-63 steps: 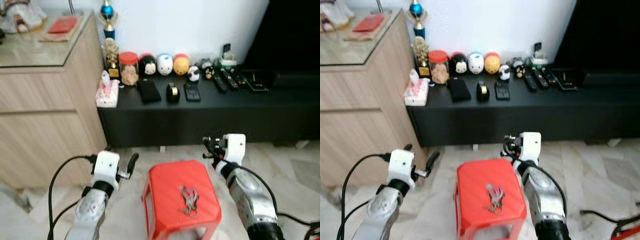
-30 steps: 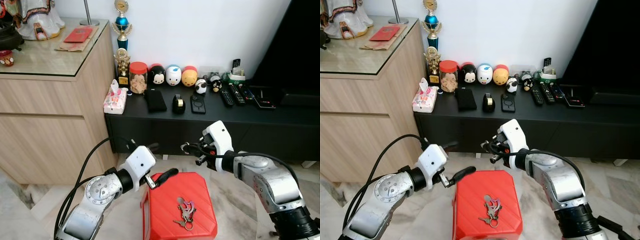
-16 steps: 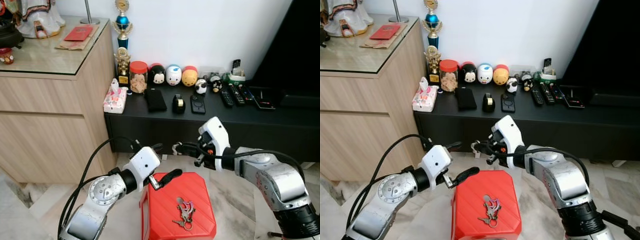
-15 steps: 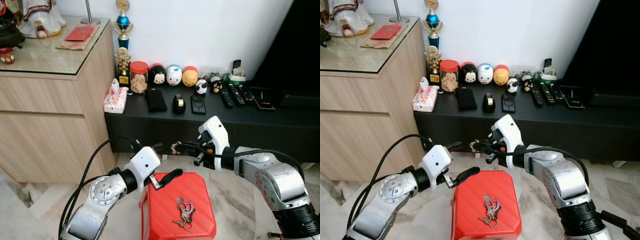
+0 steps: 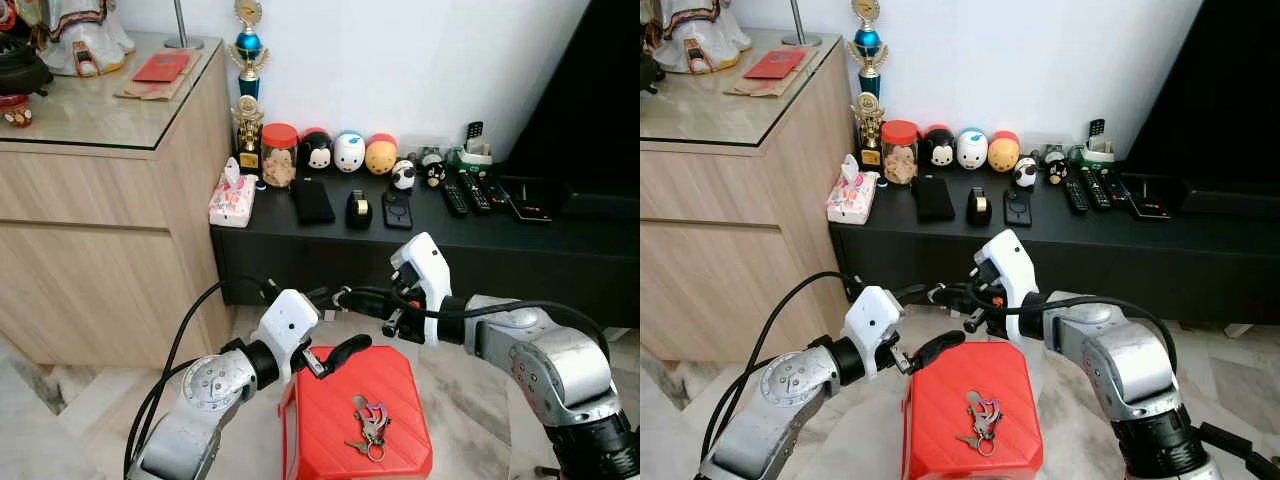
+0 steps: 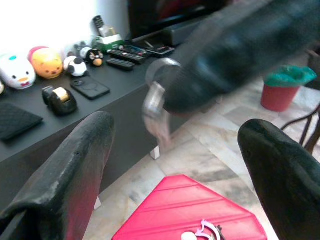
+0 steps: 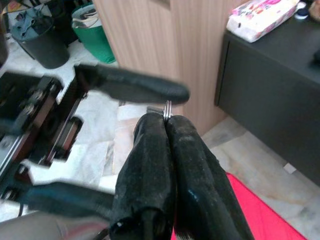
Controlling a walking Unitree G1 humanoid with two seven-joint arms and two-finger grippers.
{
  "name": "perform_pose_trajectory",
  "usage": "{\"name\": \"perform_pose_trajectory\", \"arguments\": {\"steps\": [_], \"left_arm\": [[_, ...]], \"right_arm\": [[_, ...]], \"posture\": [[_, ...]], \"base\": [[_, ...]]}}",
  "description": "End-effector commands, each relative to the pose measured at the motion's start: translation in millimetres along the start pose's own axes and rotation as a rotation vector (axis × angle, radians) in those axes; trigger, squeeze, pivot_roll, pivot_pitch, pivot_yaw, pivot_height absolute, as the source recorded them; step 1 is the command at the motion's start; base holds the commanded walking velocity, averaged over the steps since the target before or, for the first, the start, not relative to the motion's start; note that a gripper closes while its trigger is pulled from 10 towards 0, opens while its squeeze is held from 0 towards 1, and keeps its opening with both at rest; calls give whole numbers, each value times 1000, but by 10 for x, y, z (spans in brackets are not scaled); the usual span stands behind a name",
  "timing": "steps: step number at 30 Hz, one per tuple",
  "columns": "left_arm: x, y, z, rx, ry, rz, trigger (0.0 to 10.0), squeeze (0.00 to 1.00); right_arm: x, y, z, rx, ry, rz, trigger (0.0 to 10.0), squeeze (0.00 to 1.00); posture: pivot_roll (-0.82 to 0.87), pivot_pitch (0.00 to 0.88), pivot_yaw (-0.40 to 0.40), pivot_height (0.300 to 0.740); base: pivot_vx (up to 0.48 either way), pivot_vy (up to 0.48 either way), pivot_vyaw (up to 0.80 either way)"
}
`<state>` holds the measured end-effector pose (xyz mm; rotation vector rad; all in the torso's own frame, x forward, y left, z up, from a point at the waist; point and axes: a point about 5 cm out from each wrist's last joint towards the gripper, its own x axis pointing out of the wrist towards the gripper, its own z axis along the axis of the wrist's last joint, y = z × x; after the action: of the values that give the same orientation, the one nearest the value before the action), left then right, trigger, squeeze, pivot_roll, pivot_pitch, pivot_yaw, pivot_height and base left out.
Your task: Hang keys on a hook
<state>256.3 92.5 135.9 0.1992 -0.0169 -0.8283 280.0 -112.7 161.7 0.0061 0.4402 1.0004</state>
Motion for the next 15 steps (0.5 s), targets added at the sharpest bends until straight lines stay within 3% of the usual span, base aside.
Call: {"name": "perform_pose_trajectory", "arguments": {"steps": [1, 12, 15], "left_arm": [[2, 4, -22, -21, 9, 7, 10000, 0], [-30, -10, -49, -34, 26, 4, 10000, 0], [-89, -17, -167, -45, 86, -13, 10000, 0]], "right_arm": [[-28, 24, 4, -21, 13, 3, 10000, 0], [-40, 33, -83, -25, 58, -9, 10000, 0], [-42, 24, -80, -19, 59, -18, 10000, 0]], "posture": [[-6, 0, -126, 740], [-10, 0, -125, 740], [-13, 0, -122, 740]], "base": [[0, 0, 0], [0, 0, 0], [0, 0, 0]]}}
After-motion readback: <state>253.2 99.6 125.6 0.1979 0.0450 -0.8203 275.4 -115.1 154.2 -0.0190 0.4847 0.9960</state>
